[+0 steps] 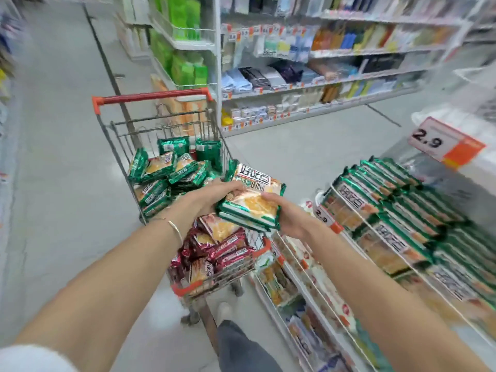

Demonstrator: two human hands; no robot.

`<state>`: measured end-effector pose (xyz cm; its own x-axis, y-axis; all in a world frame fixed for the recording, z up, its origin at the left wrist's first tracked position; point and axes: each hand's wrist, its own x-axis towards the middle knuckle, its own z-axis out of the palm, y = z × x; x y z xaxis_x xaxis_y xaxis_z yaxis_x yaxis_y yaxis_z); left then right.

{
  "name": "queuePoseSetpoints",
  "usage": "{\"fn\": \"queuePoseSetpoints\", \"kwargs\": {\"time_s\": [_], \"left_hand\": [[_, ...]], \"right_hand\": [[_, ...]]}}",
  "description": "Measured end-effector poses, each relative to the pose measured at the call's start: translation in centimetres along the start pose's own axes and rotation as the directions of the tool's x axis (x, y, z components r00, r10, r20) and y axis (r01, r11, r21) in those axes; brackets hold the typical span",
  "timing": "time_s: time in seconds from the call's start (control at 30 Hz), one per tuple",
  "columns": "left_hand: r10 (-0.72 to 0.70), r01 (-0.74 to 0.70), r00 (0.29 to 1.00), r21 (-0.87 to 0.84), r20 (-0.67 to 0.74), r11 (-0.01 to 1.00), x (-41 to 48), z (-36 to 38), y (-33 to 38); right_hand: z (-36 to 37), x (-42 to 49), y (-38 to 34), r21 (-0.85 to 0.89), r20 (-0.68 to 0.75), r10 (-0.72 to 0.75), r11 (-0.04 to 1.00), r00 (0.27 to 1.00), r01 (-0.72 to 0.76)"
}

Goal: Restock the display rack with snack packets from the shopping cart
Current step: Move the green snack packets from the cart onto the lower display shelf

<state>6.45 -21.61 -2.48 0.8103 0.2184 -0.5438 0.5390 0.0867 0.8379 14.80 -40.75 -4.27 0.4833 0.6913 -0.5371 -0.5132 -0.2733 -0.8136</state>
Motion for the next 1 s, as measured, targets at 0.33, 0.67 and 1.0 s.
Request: {"fn": "queuePoseSetpoints", "kwargs": {"time_s": [0.33, 0.67, 1.0], "left_hand": [[0.093, -0.200, 0.870, 0.174, 0.484, 0.964, -3.9, 23.1, 5.7], [0.186, -0.529, 0.757, 0.420, 0.627, 0.737, -8.7, 45.4, 6.9], [0.163, -0.667, 0.701, 0.556, 0.695, 0.497, -4.6, 57.1, 3.9]], "right_hand": [[-11.0, -23.5, 3.7, 0.097, -0.467, -0.142, 0.973, 0.873, 0.210], [-22.7, -40.9, 10.9, 0.019, -0.803, -0.160, 0.956, 0.575, 0.292], [-32.4, -42.7, 16.8, -0.115, -0.845, -0.225, 0.962, 0.486, 0.246]]}}
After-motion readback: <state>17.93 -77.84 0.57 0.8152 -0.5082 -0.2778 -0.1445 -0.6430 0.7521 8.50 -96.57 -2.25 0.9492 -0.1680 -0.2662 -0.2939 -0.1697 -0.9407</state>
